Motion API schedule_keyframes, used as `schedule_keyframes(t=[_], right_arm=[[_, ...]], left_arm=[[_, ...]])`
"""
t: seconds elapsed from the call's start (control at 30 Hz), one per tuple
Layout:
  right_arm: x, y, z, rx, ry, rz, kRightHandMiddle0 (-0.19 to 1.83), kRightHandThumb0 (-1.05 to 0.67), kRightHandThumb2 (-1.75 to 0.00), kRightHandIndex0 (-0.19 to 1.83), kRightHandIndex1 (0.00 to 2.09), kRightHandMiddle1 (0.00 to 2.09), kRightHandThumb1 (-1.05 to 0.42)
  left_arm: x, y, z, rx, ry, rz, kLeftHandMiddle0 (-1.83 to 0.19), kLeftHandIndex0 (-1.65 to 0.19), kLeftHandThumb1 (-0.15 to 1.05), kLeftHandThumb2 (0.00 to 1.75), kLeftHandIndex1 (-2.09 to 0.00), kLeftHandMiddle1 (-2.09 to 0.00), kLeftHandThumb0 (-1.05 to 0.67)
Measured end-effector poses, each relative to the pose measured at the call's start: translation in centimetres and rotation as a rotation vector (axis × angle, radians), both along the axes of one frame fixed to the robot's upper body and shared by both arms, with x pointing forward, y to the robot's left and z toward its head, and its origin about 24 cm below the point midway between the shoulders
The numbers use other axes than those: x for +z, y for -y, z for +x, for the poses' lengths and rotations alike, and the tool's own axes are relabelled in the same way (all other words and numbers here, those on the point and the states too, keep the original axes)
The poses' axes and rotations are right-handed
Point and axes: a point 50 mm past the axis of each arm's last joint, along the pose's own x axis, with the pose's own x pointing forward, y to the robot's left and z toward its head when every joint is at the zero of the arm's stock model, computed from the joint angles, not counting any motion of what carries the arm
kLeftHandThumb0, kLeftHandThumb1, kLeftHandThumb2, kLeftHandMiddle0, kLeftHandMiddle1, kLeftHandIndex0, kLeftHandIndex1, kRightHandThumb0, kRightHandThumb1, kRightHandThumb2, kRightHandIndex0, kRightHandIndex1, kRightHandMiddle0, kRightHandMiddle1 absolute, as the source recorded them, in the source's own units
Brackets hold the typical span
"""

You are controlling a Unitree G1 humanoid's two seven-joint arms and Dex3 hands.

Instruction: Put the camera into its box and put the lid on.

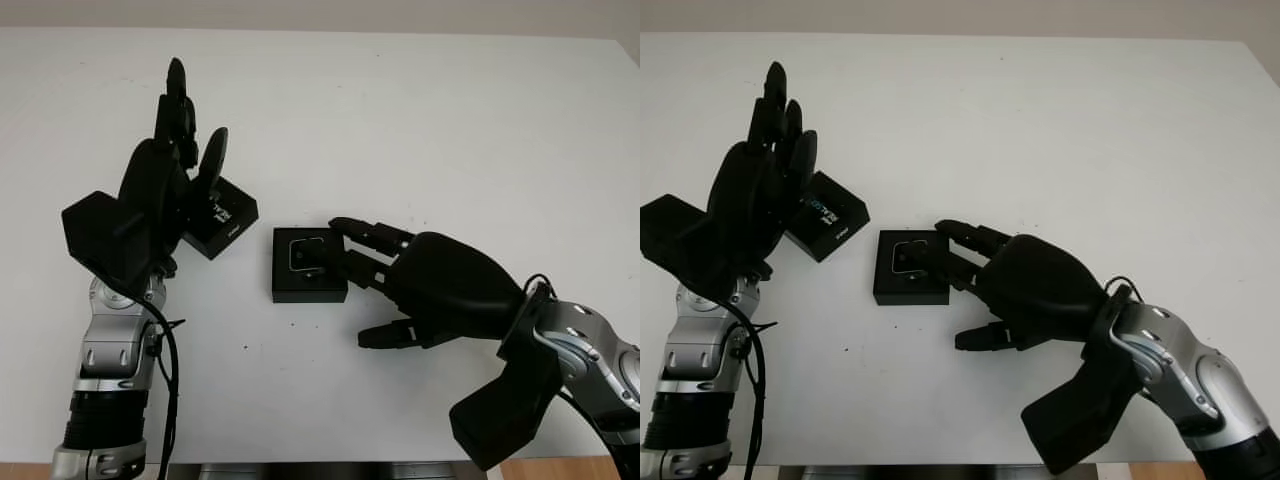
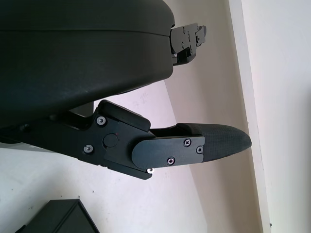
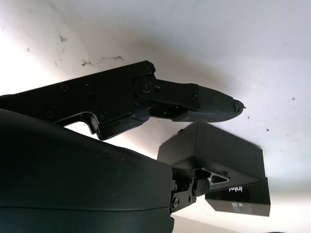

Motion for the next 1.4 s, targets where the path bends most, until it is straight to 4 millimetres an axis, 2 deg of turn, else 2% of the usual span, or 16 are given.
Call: schedule_keyframes(t=[0.37, 0.53, 0.6, 0.73, 0.93, 1.2, 1.3, 1.4], right_arm=[[-0.1, 0.0, -0.2, -0.008, 0.007, -0.007, 0.39, -0.82, -0.49, 0.0, 0.04, 0.22, -1.05], [-0.1, -0.1, -0.1, -0.019, 0.002, 0.019, 0.26, -0.82, -0.5, -0.03, 0.04, 0.16, -1.05], [0.0, -0.1, 0.1, -0.03, 0.009, 0.133, 0.18, -0.79, -0.51, 0.02, 0.07, 0.11, -1.05], [1.2, 0.1, 0.6, -0.067, 0.045, 0.421, 0.17, -0.75, -0.54, 0.08, 0.09, 0.1, -1.05], [3.2, 0.2, 2.6, -0.168, 0.022, 0.768, 0.17, -0.75, -0.53, 0.14, 0.11, 0.11, -1.05], [4.4, 1.0, 4.4, -0.326, -0.038, 0.917, 0.16, -0.78, -0.57, 0.15, 0.11, 0.12, -1.05], [4.4, 1.2, 4.7, -0.355, -0.056, 0.94, 0.17, -0.77, -0.58, 0.16, 0.1, 0.12, -1.05], [4.5, 1.3, 5.2, -0.372, -0.1, 1.001, 0.17, -0.74, -0.59, 0.18, 0.11, 0.12, -1.05]], left_arm=[[0.0, -0.1, -0.2, 0.0, -0.006, -0.009, 0.19, 0.19, 1.05, 0.5, 0.0, 0.0, -0.78], [0.1, -0.3, -0.2, 0.0, -0.006, -0.003, 0.19, 0.19, 1.05, 0.49, 0.0, 0.0, -0.78], [0.2, -0.4, -0.3, -0.003, -0.004, -0.004, 0.19, 0.19, 1.05, 0.47, 0.0, 0.0, -0.77], [0.5, -0.9, -0.2, 0.007, 0.021, 0.021, 0.19, 0.19, 1.05, 0.5, 0.0, 0.0, -0.76], [2.5, -1.8, 0.2, 0.008, 0.073, 0.155, 0.19, 0.19, 1.05, 0.47, 0.0, 0.0, -0.81], [4.6, -4.2, 0.3, -0.044, 0.031, 0.423, 0.19, 0.19, 1.05, 0.43, 0.0, 0.0, -0.86], [5.0, -4.9, 0.5, -0.104, -0.028, 0.514, 0.19, 0.19, 1.05, 0.26, 0.0, 0.0, -0.91], [6.1, -5.3, 1.1, -0.187, -0.119, 0.648, 0.19, 0.19, 0.98, 0.1, 0.0, 0.0, -0.93]])
